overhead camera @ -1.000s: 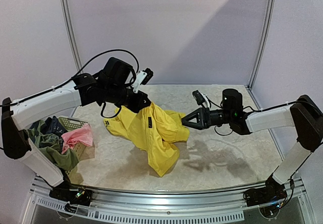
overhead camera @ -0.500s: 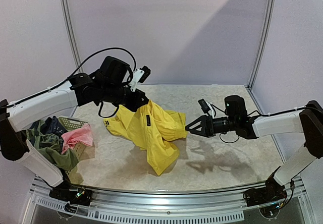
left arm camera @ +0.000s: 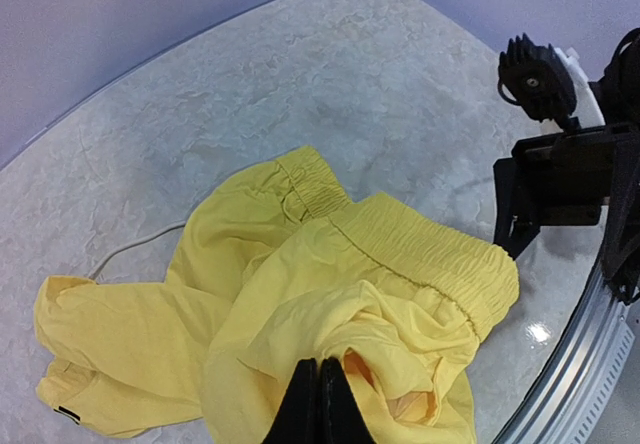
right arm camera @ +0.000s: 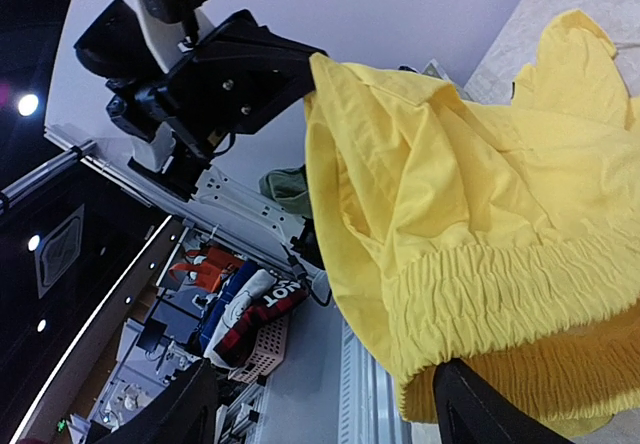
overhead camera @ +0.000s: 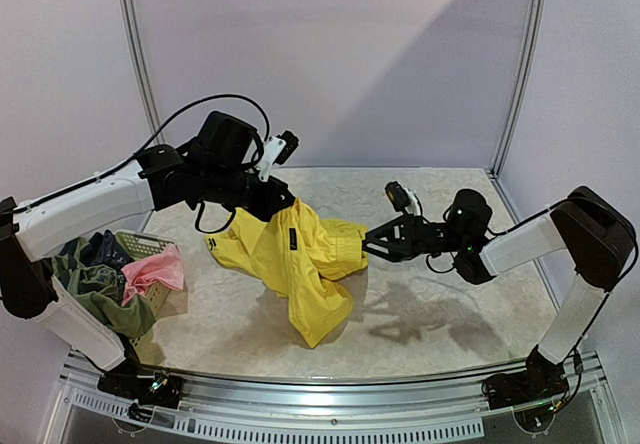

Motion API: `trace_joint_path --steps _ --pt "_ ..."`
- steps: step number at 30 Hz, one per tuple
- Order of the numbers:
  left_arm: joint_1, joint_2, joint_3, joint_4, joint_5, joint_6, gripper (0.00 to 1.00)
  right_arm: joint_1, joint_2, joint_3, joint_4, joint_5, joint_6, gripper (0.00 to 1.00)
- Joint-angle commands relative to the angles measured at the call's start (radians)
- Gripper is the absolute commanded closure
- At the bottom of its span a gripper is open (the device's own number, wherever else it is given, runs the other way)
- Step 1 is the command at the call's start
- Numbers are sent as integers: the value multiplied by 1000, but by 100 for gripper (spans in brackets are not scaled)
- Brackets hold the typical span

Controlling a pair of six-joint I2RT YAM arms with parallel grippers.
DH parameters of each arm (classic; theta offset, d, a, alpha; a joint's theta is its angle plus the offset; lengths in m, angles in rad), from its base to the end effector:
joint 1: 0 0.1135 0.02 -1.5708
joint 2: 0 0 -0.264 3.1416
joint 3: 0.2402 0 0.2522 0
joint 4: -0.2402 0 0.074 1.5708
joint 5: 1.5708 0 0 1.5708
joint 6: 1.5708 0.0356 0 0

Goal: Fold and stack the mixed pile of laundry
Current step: Pass from the left arm to the right

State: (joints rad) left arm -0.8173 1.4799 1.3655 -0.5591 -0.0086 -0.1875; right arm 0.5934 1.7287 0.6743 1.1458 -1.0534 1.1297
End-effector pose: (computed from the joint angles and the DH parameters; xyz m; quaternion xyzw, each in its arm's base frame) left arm 0.2273 -0.2419 0.3397 0.2773 0.8573 -0.2055 0.3820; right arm 0.2529 0.2079 0.1992 -0.2037 0.6603 0.7052 0.1587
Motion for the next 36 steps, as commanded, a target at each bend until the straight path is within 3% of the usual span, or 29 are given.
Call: trace_joint_path --steps 1,7,11,15,20,24,26,28,29,31,33,36 --pt "3 -6 -12 12 1 0 100 2 58 11 359 -64 216 30" --pt "0 -10 -11 13 1 -1 100 3 135 35 318 -36 229 34" --pt "-3 -9 -11 16 1 -1 100 3 142 49 103 37 108 36" --pt "-5 -3 -9 17 1 0 100 7 111 68 -87 105 -42 45" --pt "-6 5 -9 19 12 0 100 10 100 89 -102 127 -67 69" --pt "-8 19 -7 18 20 2 100 16 98 114 -145 133 -84 94" --pt "-9 24 -5 13 13 2 100 16 75 123 -222 149 -106 100" --pt "-13 28 -6 3 -21 0 91 16 1 145 -421 201 -201 100" --pt "-18 28 -9 -2 -43 -2 80 16 -35 162 -556 258 -258 100" --pt "-39 32 -13 -18 -99 -6 48 18 -143 202 -820 424 -435 100" --pt "-70 29 -22 -29 -145 0 25 21 -225 229 -979 577 -568 100" --pt "-114 18 -44 -33 -204 7 15 20 -323 248 -1085 740 -632 100"
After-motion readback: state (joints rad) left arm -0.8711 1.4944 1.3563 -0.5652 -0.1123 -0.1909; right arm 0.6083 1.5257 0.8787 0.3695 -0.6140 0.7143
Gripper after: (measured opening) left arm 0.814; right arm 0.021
